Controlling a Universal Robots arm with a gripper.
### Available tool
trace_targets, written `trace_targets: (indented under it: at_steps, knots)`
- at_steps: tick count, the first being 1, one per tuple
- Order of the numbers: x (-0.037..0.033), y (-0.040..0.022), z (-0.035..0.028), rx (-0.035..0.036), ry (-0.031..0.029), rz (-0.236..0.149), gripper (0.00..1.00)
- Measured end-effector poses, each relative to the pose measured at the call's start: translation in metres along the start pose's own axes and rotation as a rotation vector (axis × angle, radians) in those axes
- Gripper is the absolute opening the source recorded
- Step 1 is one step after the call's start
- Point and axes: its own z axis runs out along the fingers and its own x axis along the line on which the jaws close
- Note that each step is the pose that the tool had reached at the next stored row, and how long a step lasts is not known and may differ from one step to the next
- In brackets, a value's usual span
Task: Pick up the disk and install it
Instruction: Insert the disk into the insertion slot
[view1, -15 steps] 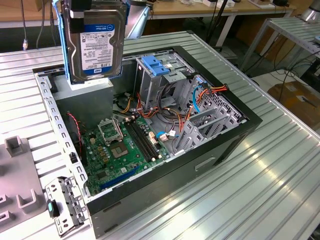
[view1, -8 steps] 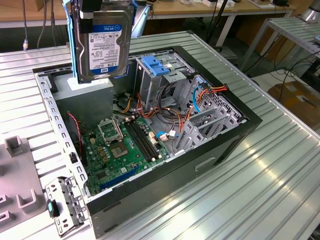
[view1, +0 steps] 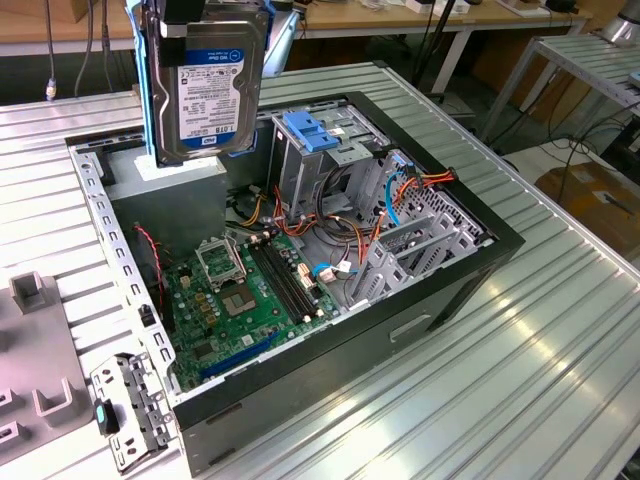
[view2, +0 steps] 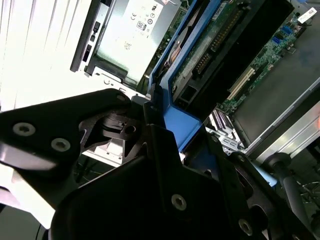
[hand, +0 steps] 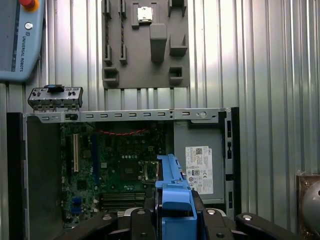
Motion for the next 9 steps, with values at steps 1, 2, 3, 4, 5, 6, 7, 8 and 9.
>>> trace_targets:
  at_steps: [1,2,3,4,5,6,7,8,9]
  knots:
    - [0.0,0.0,0.0,0.0,0.0,0.0,0.37]
    - [0.0,0.0,0.0,0.0,0.0,0.0,0.37]
    - [0.0,-0.0001,0.0,0.0,0.0,0.0,0.37]
    - [0.0,-0.0002,0.0,0.0,0.0,0.0,0.37]
    - [0.0,-0.0003,0.0,0.0,0.0,0.0,0.37]
    - [0.0018,-0.0004,0.0,0.0,0.0002,0.0,0.37]
    - [0.0026,-0.0005,0.0,-0.0001,0.0003,0.0,0.37]
    - [0.0035,-0.0005,0.0001,-0.0001,0.0004,0.0,0.37]
    - [0.0045,-0.0005,0.0002,0.0,0.0009,0.0,0.37]
